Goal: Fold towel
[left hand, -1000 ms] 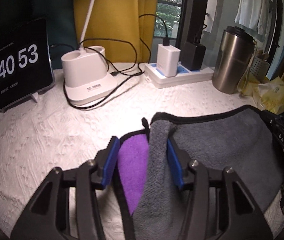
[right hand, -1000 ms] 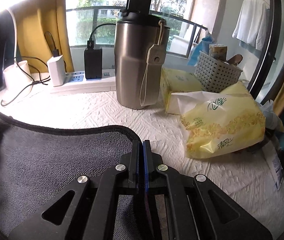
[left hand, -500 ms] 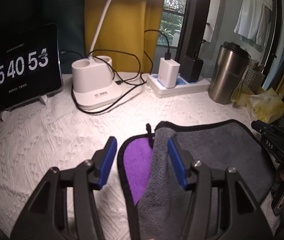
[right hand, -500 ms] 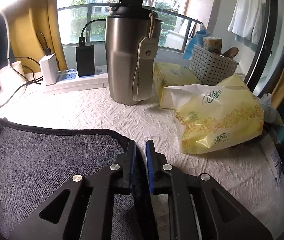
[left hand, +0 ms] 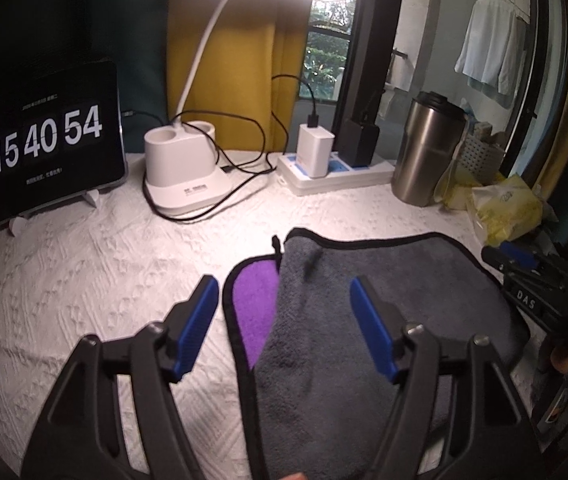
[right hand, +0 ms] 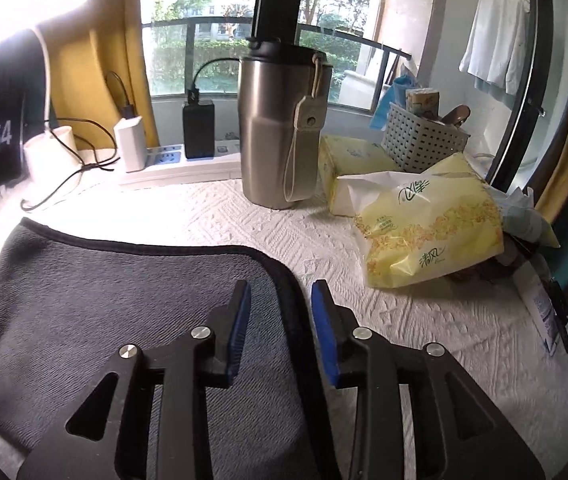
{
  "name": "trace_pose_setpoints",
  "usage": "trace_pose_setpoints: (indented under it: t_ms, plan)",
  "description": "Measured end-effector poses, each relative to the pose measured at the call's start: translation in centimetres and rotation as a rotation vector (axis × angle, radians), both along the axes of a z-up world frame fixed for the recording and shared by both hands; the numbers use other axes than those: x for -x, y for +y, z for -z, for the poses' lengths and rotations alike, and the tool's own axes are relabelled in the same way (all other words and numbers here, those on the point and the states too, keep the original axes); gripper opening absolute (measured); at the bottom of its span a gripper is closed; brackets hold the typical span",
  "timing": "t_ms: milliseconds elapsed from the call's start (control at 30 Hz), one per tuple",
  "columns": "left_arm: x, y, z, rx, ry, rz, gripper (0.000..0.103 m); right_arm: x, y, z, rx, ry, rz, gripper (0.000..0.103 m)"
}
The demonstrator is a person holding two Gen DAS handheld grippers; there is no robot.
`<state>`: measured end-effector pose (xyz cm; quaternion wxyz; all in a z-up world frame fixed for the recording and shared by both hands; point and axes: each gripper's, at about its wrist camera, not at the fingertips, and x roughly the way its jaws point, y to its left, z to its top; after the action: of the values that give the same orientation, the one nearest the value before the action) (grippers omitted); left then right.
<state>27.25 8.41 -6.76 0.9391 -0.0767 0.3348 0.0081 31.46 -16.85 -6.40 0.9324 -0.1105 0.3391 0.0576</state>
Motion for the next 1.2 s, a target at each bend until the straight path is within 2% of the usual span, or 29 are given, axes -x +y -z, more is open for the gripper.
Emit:
trace_pose_setpoints:
  t_ms: [567, 800, 1200]
  plan:
    - [4.0, -3.2, -1.7, -0.004, -0.024, 0.022, 0.070, 5.8, -0.4, -2.4, -0.049, -0.042, -0.074, 0.038]
    - [6.1, -4.6, -1.9, -0.006, -0.032, 0.063, 0.070, 8.2, -1.1, -3.6, -0.079, -0.075, -0.094, 0.039]
    - [10.2, -6.8, -3.3, -0.022, -0.104, 0.087, 0.070, 12.5, -2.3, -5.8, -0.100, -0.128, -0.116, 0.039]
